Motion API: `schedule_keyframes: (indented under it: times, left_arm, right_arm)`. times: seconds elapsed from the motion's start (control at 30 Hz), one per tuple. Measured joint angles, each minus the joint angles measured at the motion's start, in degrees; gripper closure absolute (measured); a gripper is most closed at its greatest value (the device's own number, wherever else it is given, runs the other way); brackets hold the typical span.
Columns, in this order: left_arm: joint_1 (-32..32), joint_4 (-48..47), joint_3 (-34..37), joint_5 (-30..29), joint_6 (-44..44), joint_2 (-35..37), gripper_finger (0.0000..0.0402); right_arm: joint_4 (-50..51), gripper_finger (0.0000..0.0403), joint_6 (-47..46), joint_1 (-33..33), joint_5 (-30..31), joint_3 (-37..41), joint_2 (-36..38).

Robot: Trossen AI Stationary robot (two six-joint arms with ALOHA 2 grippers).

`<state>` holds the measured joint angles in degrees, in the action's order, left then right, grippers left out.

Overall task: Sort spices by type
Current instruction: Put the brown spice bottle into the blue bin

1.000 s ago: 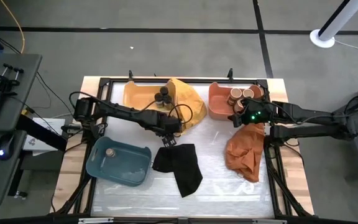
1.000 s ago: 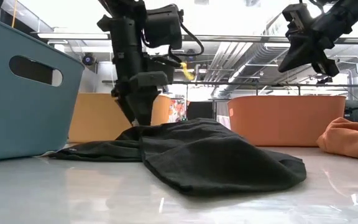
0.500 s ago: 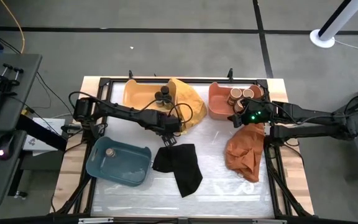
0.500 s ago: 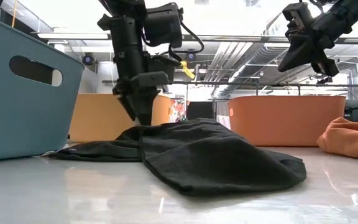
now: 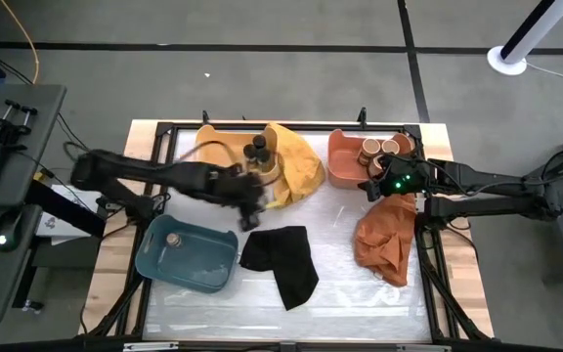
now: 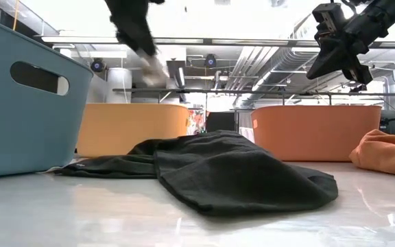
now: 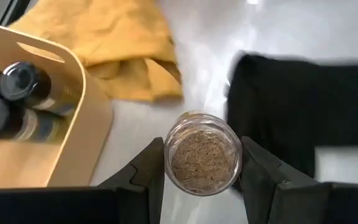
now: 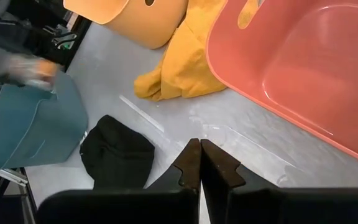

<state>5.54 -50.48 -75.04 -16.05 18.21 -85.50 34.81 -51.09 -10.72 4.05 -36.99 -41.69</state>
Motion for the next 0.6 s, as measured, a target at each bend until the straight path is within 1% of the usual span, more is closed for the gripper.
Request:
schedule_keyframes:
  times: [0.1, 0.17, 0.27, 0.33, 0.4, 0.47, 0.53, 0.6]
  left_arm:
    - [5.18, -7.67, 0.10, -0.05, -0.82, 6.72, 0.0278]
    - [10.01, -14.11, 0.10, -0.15, 0.51, 10.54, 0.0278]
    - [18.35, -24.85, 0.58, 0.11, 6.42, 14.01, 0.0278]
    - [23.76, -29.83, 2.54, 0.60, 11.60, 15.21, 0.0278]
    - [28.56, -30.09, 5.76, 1.90, 15.36, 16.17, 0.0278]
    - [32.01, -28.05, 9.41, 3.06, 16.08, 16.50, 0.0278]
    - [33.80, -25.63, 13.15, 3.28, 16.05, 16.29, 0.0278]
    - [33.95, -22.14, 16.82, 3.42, 15.55, 15.90, 0.0278]
  right_arm:
    - [0.00, 0.0403, 0.13, 0.00, 0.02, 0.00, 0.00]
    - [0.00, 0.0403, 0.15, 0.00, 0.02, 0.00, 0.00]
    - [0.00, 0.0403, 0.38, 0.00, 0.02, 0.00, 0.00]
    - [0.01, 0.0403, 0.83, 0.00, 0.03, 0.00, 0.00]
    - [0.00, 0.0403, 1.18, 0.00, 0.04, 0.00, 0.00]
    - [0.00, 0.0403, 1.20, 0.00, 0.42, 0.00, -0.02]
    - [0.00, 0.0403, 1.20, 0.00, 0.69, 0.00, -0.04]
    - [-0.02, 0.0403, 1.15, 0.00, 1.15, 0.00, -0.04]
